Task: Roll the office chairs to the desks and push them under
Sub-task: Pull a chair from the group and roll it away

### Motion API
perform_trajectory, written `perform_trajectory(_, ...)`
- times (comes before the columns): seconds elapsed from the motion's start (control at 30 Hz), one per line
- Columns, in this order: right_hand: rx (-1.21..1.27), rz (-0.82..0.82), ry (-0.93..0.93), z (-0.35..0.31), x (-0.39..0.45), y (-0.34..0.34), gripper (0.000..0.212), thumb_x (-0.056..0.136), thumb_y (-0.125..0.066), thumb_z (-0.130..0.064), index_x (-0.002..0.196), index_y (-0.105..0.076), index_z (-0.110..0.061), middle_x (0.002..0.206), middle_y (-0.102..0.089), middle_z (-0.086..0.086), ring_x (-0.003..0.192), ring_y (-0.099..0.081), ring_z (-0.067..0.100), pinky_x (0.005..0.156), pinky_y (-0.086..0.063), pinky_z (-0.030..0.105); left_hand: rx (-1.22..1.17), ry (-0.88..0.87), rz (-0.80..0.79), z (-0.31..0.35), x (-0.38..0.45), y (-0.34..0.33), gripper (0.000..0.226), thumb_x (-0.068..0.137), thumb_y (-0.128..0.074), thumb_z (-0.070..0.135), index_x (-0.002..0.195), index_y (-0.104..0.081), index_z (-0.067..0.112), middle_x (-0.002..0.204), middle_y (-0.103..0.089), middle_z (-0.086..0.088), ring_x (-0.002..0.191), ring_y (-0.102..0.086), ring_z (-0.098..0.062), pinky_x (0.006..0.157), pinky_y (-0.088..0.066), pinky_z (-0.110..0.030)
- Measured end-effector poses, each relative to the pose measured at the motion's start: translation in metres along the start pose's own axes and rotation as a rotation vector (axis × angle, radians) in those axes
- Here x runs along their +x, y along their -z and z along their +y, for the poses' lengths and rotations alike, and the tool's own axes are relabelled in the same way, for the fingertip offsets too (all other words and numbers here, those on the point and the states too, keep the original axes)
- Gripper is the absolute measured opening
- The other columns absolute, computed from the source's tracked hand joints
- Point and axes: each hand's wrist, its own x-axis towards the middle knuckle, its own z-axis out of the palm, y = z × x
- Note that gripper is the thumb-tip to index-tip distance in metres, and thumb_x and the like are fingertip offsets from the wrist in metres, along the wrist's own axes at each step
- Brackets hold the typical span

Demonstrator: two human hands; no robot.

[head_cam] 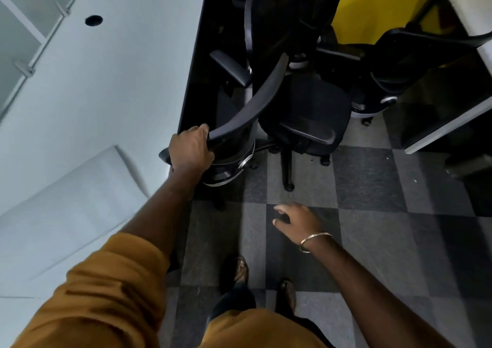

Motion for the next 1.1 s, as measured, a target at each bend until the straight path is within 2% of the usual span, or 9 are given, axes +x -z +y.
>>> perform_trajectory(0.07, -0.033, 0.077, 0.06, -0.008, 0.008, 0.016, 0.049, 0.098, -0.064, -0.035, 0.145, -0.057, -0.022, 0.136, -0.061, 0.002, 0.128, -0.054, 0.024, 0.104, -0.048, 0.041, -0.04, 0.023, -0.024, 0.008, -0.011, -0.001, 0.027, 0.078, -0.071, 0.017, 0.092, -0.048, 0.022, 0.085, -0.061, 0.0, 0.078, -0.066, -0.033, 0.073, -0.049, -0.038)
perform_trajectory(0.17, -0.083, 0.345, 0.247, -0.031, 0.017, 0.05, 0.063, 0.092, -0.065, -0.022, 0.153, -0.047, -0.019, 0.144, -0.055, 0.006, 0.136, -0.045, 0.028, 0.11, -0.043, 0.049, -0.111, 0.022, -0.034, 0.022, -0.042, 0.0, 0.025, 0.074, -0.07, 0.02, 0.089, -0.05, 0.023, 0.086, -0.064, 0.0, 0.079, -0.068, -0.034, 0.071, -0.054, -0.038)
perform_trajectory(0.3, -0.304, 0.611, 0.482, -0.064, 0.037, 0.1, 0.084, 0.079, -0.06, -0.003, 0.158, -0.037, -0.02, 0.159, -0.039, 0.003, 0.155, -0.023, 0.025, 0.119, -0.033, 0.047, -0.127, -0.025, -0.03, 0.049, -0.094, -0.003, 0.029, 0.068, -0.066, 0.04, 0.082, -0.048, 0.023, 0.08, -0.062, 0.005, 0.074, -0.066, -0.028, 0.062, -0.05, -0.035)
perform_trajectory(0.4, -0.596, 0.426, 0.495, -0.058, 0.059, 0.124, 0.078, 0.08, -0.059, -0.001, 0.153, -0.045, -0.025, 0.159, -0.041, 0.002, 0.156, -0.021, 0.026, 0.127, -0.018, 0.047, -0.073, -0.027, 0.008, 0.066, -0.134, -0.007, 0.027, 0.066, -0.053, 0.048, 0.077, -0.044, 0.025, 0.076, -0.06, 0.006, 0.069, -0.064, -0.025, 0.056, -0.04, -0.032)
perform_trajectory(0.5, -0.754, 0.254, 0.498, -0.03, 0.068, 0.132, 0.061, 0.081, -0.066, -0.01, 0.137, -0.061, -0.032, 0.132, -0.061, -0.005, 0.133, -0.047, 0.023, 0.127, -0.015, 0.041, -0.029, -0.019, 0.055, 0.074, -0.174, -0.015, 0.031, 0.06, -0.064, 0.039, 0.074, -0.042, 0.024, 0.071, -0.059, 0.005, 0.065, -0.065, -0.027, 0.052, -0.034, -0.03)
perform_trajectory(0.67, -0.751, 0.268, 0.635, 0.006, 0.028, 0.113, 0.045, 0.072, -0.071, -0.014, 0.113, -0.071, -0.033, 0.105, -0.062, -0.008, 0.106, -0.054, 0.021, 0.104, -0.036, 0.036, 0.029, -0.018, 0.068, 0.084, -0.237, -0.026, 0.033, 0.055, -0.066, 0.037, 0.073, -0.041, 0.024, 0.07, -0.059, 0.003, 0.068, -0.065, -0.028, 0.055, -0.03, -0.031)
perform_trajectory(0.83, -0.677, 0.268, 0.699, 0.033, -0.024, 0.09, 0.035, 0.065, -0.08, -0.022, 0.097, -0.069, -0.031, 0.095, -0.06, -0.01, 0.099, -0.055, 0.019, 0.095, -0.036, 0.035, 0.027, -0.014, 0.084, 0.09, -0.294, -0.024, 0.034, 0.057, -0.067, 0.036, 0.074, -0.039, 0.024, 0.069, -0.058, 0.004, 0.065, -0.065, -0.027, 0.05, -0.027, -0.027)
perform_trajectory(0.97, -0.643, 0.271, 0.718, 0.054, -0.067, 0.069, 0.037, 0.06, -0.087, -0.028, 0.092, -0.068, -0.031, 0.09, -0.058, -0.011, 0.093, -0.055, 0.017, 0.09, -0.037, 0.035, 0.052, -0.049, 0.078, 0.092, -0.339, -0.021, 0.044, 0.058, -0.077, 0.036, 0.074, -0.037, 0.026, 0.07, -0.057, 0.004, 0.066, -0.066, -0.026, 0.051, -0.026, -0.028)
perform_trajectory(1.1, -0.598, 0.295, 0.693, 0.07, -0.113, 0.044, 0.04, 0.059, -0.09, -0.034, 0.09, -0.065, -0.029, 0.088, -0.055, -0.011, 0.09, -0.053, 0.016, 0.087, -0.036, 0.033, 0.046, -0.095, 0.066, 0.087, -0.376, -0.021, 0.048, 0.055, -0.073, 0.036, 0.078, -0.03, 0.033, 0.071, -0.057, 0.007, 0.067, -0.065, -0.025, 0.053, -0.025, -0.028)
